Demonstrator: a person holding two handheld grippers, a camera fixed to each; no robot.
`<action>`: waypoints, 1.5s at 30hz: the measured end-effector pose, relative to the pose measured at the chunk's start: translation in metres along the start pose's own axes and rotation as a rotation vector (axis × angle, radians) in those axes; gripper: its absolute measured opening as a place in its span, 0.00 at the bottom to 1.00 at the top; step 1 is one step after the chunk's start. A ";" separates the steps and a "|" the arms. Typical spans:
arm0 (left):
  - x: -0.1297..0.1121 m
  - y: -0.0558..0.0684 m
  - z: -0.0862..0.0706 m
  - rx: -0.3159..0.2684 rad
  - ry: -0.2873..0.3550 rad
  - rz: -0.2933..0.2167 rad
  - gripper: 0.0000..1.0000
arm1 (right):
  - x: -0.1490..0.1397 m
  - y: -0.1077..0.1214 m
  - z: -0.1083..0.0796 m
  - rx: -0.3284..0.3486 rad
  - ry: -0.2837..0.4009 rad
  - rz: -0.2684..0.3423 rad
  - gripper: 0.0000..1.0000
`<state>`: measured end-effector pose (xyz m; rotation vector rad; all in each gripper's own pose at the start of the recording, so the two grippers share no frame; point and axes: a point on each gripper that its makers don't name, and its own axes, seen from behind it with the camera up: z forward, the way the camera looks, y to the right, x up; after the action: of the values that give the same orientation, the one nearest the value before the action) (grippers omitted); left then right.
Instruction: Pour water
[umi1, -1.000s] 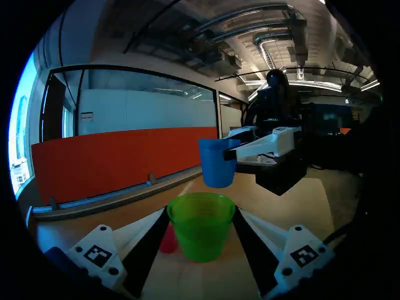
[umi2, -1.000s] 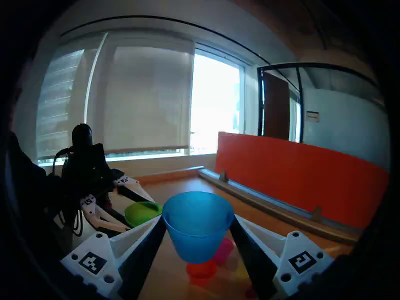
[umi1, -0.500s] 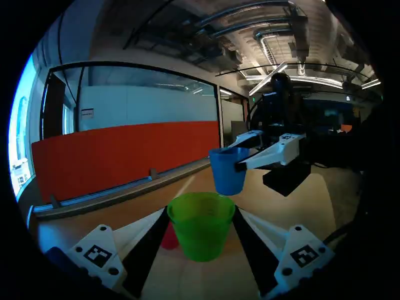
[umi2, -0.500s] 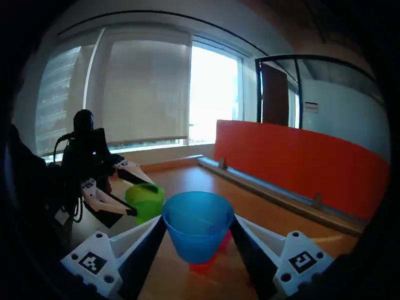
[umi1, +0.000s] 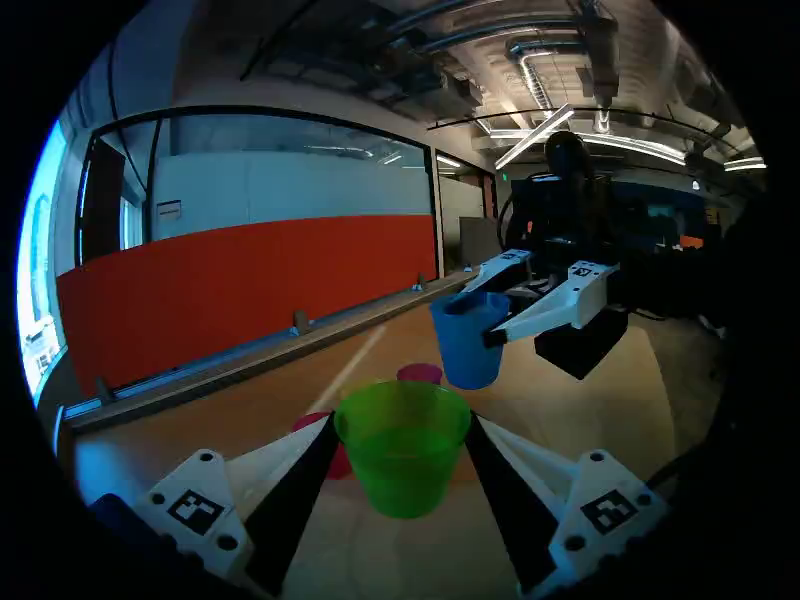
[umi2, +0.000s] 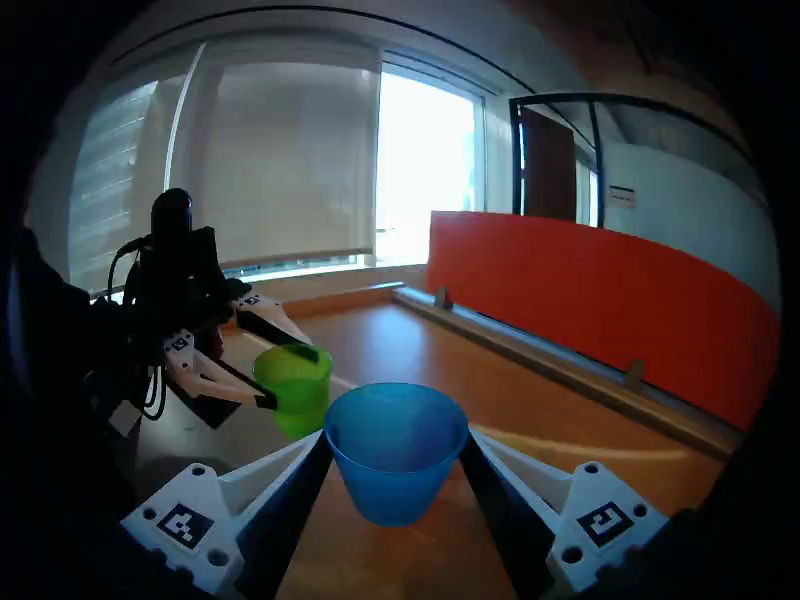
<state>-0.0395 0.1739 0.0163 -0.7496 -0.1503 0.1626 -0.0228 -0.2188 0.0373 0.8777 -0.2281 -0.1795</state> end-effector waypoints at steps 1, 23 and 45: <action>-0.002 0.000 0.001 -0.002 -0.006 0.001 0.88 | -0.004 0.000 0.000 0.001 -0.007 0.001 0.91; -0.069 0.010 0.018 -0.040 -0.189 0.028 0.89 | -0.081 -0.007 0.009 0.038 -0.145 -0.030 0.91; -0.112 0.012 0.022 -0.071 -0.327 0.049 0.88 | -0.124 -0.010 0.016 0.070 -0.247 -0.048 0.91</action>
<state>-0.1542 0.1750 0.0154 -0.7938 -0.4509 0.3280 -0.1467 -0.2056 0.0242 0.9303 -0.4462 -0.3270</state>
